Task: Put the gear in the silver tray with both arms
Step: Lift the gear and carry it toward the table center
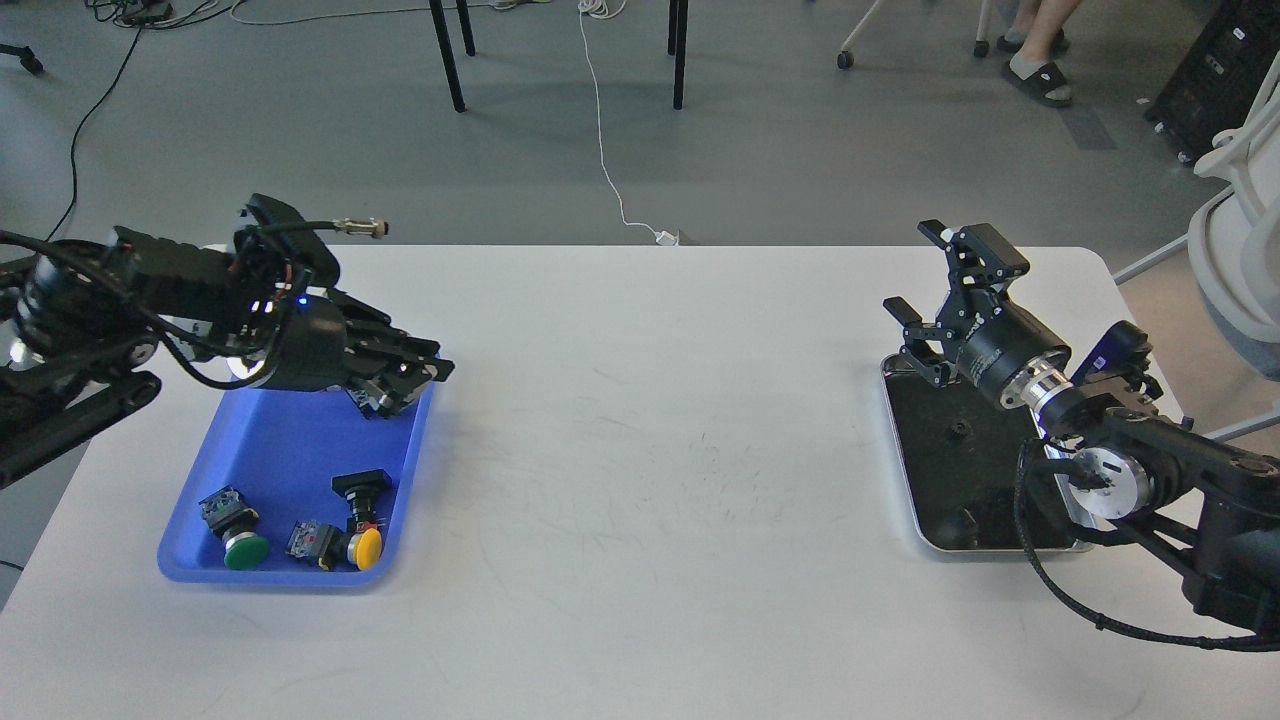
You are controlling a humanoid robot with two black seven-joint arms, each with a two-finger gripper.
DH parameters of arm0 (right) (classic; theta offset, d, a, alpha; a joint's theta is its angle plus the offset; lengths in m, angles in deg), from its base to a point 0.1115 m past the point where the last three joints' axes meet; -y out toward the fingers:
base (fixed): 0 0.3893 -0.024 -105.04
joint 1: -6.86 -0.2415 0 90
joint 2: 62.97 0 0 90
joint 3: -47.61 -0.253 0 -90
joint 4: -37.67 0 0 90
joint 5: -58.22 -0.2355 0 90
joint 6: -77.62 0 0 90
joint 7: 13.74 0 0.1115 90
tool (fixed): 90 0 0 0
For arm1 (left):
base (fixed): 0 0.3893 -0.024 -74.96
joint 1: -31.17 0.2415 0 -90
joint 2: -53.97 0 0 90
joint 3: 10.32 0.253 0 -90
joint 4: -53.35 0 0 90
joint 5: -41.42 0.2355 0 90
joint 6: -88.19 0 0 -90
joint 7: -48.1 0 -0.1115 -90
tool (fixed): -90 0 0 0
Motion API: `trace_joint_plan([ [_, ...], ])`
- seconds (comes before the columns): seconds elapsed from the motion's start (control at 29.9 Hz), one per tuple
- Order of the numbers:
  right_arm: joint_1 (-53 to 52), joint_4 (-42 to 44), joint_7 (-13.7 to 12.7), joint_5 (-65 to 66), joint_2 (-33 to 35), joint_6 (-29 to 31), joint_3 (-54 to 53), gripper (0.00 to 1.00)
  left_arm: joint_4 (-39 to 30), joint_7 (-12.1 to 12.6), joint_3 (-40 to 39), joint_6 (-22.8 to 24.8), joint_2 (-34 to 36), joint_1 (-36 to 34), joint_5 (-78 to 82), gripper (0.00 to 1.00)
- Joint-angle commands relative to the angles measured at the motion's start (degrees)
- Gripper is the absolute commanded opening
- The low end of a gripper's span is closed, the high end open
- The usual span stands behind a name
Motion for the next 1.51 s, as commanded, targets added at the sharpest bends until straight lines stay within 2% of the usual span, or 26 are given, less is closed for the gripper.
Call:
trace_joint_plan([
  [0.0,-0.3,-0.1,0.0,0.0,0.1,0.1,-0.2,0.97,1.9,1.7,0.2,0.0,-7.9,-1.6,1.9,0.15],
  [0.1,-0.6,-0.1,0.0,0.0,0.1,0.3,-0.1,0.97,5.4,2.0,0.3,0.0,-15.8,-1.8,3.8,0.15],
  [0.2,-2.6,-1.5,0.0,0.0,0.6,0.4,0.1,0.97,6.1,2.6,1.9,0.0,-21.2,-2.7,5.0,0.15],
  [0.27,-5.0,-2.5,0.0,0.0,1.3,0.4,0.5,0.97,6.8,3.4,3.9,0.0,-24.0,-3.9,4.9,0.15],
  [0.43,-12.1,-4.3,0.0,0.1,2.1,0.4,3.8,0.97,12.0,3.5,7.6,0.0,-30.8,-4.5,5.0,0.15],
  [0.7,-22.9,-4.8,0.0,0.0,-0.6,0.3,12.6,0.97,20.8,3.6,11.3,0.0,-40.7,-5.1,4.7,0.15],
  [1.1,-21.9,-4.6,0.0,0.1,-1.0,0.3,13.9,0.97,23.1,3.9,12.4,0.0,-41.0,-4.3,4.7,0.15],
  [1.3,-21.8,-4.5,0.0,0.1,-0.9,0.1,13.9,0.97,23.9,3.7,16.9,0.0,-41.0,-3.7,4.2,0.16],
  [1.47,-21.6,-4.5,0.0,0.2,-0.8,0.1,13.9,0.97,24.0,3.7,16.8,0.0,-41.0,-3.0,4.2,0.21],
])
